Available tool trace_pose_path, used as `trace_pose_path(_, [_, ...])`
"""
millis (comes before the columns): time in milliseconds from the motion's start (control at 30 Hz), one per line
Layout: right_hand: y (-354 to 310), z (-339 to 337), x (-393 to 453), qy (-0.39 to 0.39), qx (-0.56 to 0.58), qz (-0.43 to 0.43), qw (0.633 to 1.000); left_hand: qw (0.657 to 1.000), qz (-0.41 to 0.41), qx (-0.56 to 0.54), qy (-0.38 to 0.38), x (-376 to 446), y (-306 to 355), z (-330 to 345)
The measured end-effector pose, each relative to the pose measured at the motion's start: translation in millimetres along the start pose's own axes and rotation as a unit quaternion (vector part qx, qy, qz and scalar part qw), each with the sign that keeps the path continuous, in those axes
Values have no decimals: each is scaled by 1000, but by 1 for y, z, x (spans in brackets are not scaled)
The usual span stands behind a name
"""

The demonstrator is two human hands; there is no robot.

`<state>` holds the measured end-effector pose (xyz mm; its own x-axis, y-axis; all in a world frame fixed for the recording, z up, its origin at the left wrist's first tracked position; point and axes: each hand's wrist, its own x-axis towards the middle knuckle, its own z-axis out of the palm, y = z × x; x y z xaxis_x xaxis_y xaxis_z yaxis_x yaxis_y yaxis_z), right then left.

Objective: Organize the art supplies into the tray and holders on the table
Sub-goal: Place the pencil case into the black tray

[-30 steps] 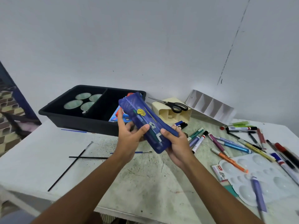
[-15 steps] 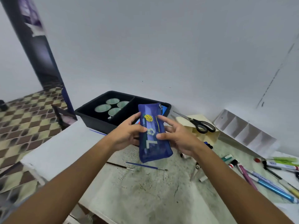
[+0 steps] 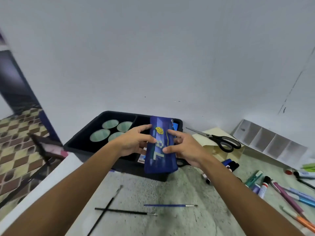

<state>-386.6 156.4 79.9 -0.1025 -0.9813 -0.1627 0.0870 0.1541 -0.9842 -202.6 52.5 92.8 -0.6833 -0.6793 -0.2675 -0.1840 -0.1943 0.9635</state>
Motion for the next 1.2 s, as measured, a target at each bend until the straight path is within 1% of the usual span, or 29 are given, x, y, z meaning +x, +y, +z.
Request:
trace_pose_path(100, [-2,0,19,58,-32,7,998,998,-15,48,-45,31,9,-14])
trace_pose_path(233, [-3,-1,35,109,-94,15,989,995,-30,74,-60,64,13,-18])
trace_pose_path(267, [-3,-1,39,123,-120,16,985,995,-35,77,-59,71,12,-18])
trace_pose_path(333, [-5,-3,45,138,-212,13,967,995,-41,80,-48,80,8,-18])
trace_pose_path(400, [-5,-2,49,141,-332,-1,933,993,-32,107,-32,83,5,-16])
trace_pose_path(467, [-2,0,47,158,-456,-19,875,982,6,191,4,83,1,-15])
trace_pose_path(500, [0,2,44,172,-510,-36,842,970,43,238,26,82,-1,-15])
trace_pose_path(533, [3,2,43,180,-543,-57,818,955,89,280,40,80,-4,-16])
trace_pose_path(567, [8,1,42,178,-552,-76,811,938,137,317,44,78,-8,-17])
trace_pose_path(633, [19,-1,39,143,-541,-95,823,900,207,384,15,71,-18,-19])
trace_pose_path(667, [26,-2,37,120,-545,-97,824,882,225,415,-9,69,-24,-20])
trace_pose_path(733, [40,-3,35,90,-562,-96,817,852,232,467,-49,66,-34,-19])
trace_pose_path(767, [46,-4,34,84,-563,-96,816,844,229,482,-61,67,-37,-19])
trace_pose_path(867, [54,-5,34,85,-557,-95,821,831,224,505,-68,69,-37,-20])
trace_pose_path(933, [56,-5,34,82,-563,-98,817,822,230,517,-67,70,-37,-20])
trace_pose_path(1067, [55,-6,34,62,-569,-92,815,823,218,520,-67,66,-33,-19])
trace_pose_path(1133, [51,-10,29,64,-558,-96,822,813,202,544,-53,66,-24,-13])
trace_pose_path(1200, [47,-16,19,91,-524,-111,839,806,203,556,-29,67,-11,-1])
